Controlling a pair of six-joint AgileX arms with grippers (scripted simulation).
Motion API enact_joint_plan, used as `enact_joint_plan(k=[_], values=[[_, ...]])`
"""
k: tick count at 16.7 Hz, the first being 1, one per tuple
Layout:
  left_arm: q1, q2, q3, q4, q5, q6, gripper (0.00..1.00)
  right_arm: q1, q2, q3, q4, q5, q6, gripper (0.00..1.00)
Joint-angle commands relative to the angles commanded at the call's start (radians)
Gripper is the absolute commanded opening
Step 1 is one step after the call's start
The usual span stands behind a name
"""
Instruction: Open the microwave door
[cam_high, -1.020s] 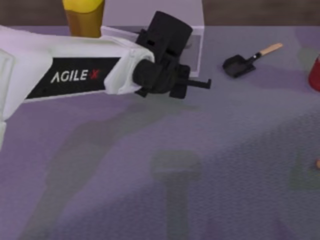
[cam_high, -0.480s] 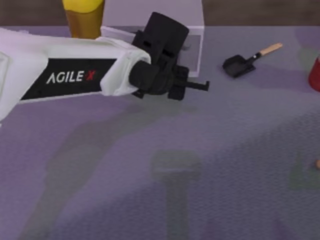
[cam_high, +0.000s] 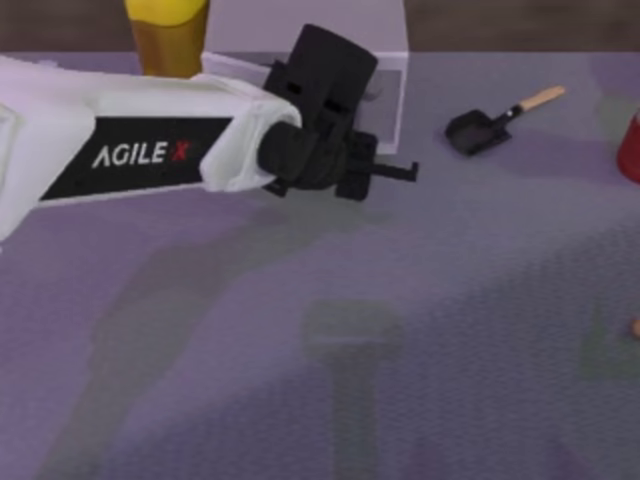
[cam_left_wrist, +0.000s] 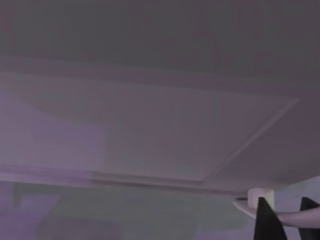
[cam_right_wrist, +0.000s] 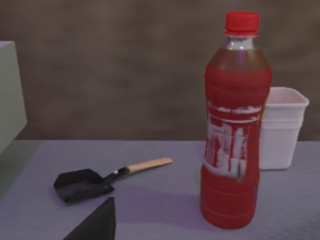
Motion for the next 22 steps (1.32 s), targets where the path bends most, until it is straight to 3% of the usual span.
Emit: enact_joint_plan(k=[11, 22], values=[[0.0, 0.0, 0.0, 0.0, 0.0, 0.0, 0.0, 0.0, 0.0, 0.0, 0.0, 0.0, 0.0, 1.0], [0.01, -0.027, -0.042, 0.022, 0.034, 0.041, 0.0, 0.0, 0.0, 0.0, 0.0, 0.0, 0.0, 1.0]])
